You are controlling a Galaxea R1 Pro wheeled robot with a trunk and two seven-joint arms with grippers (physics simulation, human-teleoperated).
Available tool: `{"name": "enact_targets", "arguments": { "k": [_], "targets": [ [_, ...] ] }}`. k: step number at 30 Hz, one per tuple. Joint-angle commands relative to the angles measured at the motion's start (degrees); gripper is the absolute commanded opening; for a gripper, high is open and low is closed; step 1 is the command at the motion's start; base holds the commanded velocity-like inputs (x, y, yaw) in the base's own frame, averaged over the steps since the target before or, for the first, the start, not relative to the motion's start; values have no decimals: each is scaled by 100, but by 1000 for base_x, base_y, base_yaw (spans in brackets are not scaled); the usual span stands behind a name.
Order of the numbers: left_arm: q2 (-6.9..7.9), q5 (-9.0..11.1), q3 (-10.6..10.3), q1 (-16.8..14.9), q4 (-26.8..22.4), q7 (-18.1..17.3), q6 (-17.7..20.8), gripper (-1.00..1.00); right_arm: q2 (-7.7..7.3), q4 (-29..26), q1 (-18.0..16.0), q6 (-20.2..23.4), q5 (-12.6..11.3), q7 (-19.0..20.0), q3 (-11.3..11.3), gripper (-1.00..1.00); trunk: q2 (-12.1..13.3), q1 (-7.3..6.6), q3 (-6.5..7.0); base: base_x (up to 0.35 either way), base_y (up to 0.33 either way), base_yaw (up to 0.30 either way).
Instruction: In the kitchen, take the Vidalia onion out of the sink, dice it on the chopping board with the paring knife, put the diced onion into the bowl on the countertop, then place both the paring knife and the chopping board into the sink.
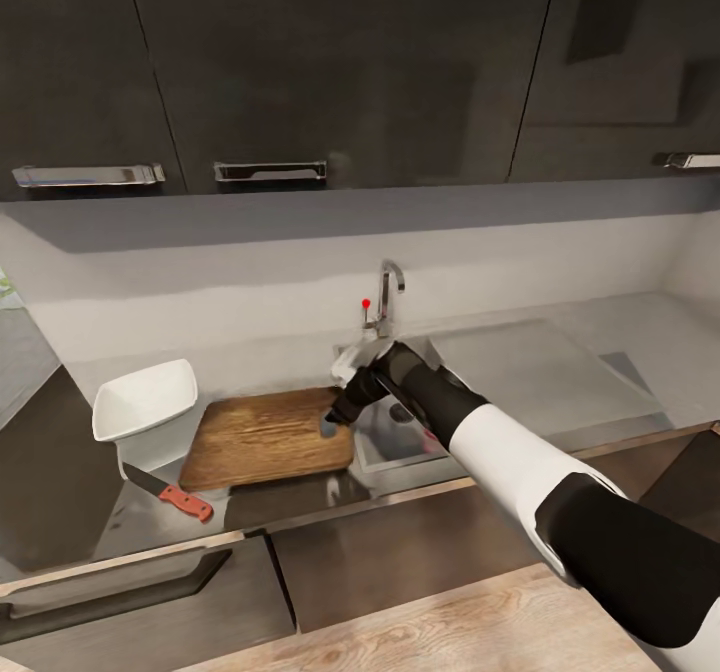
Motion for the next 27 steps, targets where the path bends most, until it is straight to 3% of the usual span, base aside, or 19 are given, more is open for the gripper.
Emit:
{"name": "enact_targets", "arguments": {
  "k": [1, 8, 19, 27],
  "targets": [
    [1, 57, -3, 2, -9, -3, -1, 100, 1, -8, -8, -47, 93, 137, 45, -100, -10, 3, -9, 0, 0, 0],
    [1, 54, -3, 2, -21, -3, -1, 100, 1, -7, -8, -250, 88, 268, 215, -100, -10, 3, -9, 93, 0, 0],
    [2, 54, -3, 2, -37, -3, -1, 100, 1, -5, -4, -288, 87, 279, 238, -100, -10, 3, -9, 241, 50, 0],
    [1, 54, -3, 2, -19, -3, -1, 100, 1, 3, -3, -460, 78, 281, 243, -100, -10, 3, -9, 53, 34, 0]
  ]
}}
